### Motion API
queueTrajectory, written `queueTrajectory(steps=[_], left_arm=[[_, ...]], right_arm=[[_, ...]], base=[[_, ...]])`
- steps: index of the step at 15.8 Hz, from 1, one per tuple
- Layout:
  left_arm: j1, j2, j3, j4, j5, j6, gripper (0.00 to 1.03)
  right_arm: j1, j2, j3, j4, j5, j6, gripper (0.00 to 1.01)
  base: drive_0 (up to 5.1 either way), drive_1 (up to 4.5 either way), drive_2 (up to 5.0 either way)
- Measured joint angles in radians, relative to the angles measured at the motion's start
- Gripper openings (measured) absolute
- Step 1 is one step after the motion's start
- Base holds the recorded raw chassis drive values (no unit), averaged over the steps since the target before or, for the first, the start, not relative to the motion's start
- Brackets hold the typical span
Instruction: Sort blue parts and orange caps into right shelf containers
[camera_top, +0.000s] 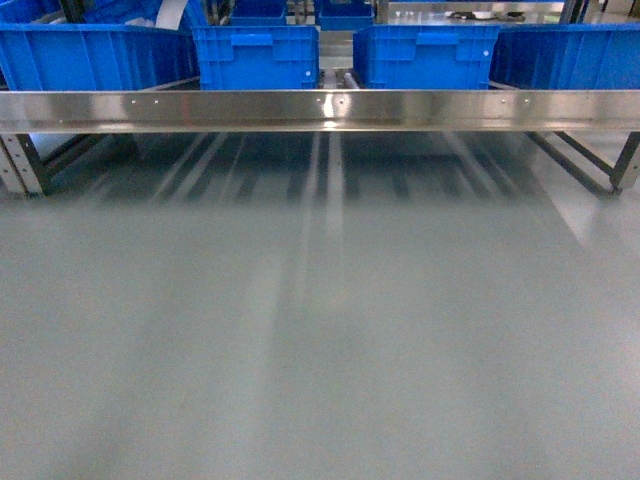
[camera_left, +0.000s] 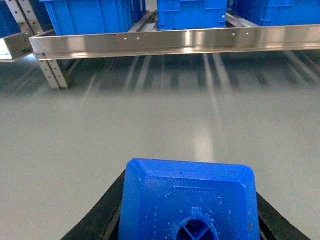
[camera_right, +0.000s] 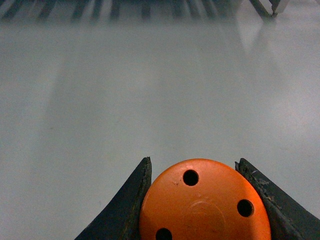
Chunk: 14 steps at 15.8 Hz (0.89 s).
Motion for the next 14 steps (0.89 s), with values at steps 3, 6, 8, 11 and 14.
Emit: queueTrajectory(steps=[3,6,8,11,14], left_arm=[[0.000,-0.002,0.000,0.002,0.000,0.000,0.44],[0.000,-0.002,0.000,0.002,0.000,0.000,0.44],[0.000,-0.002,0.000,0.003,0.000,0.000,0.44],[0.000,-0.002,0.000,0.002,0.000,0.000,0.44],[0.001,-0.002,0.000,0.003,0.000,0.000,0.44]], right_arm=[[0.000,0.000,0.000,0.002,0.000,0.000,0.43],[0.000,0.000,0.000,0.001,0.000,0.000,0.43],[0.000,0.000,0.000,0.003,0.000,0.000,0.43],[0.000,0.000,0.000,0.003,0.000,0.000,0.43],[0.000,0.000,0.000,0.001,0.000,0.000,0.43]], base=[[0.0,2.67,-2.7],[-0.1,4.01,-4.1],[-0.1,3.95,-4.2],[-0.4,3.65,-4.4],[-0.1,3.92,-4.2]])
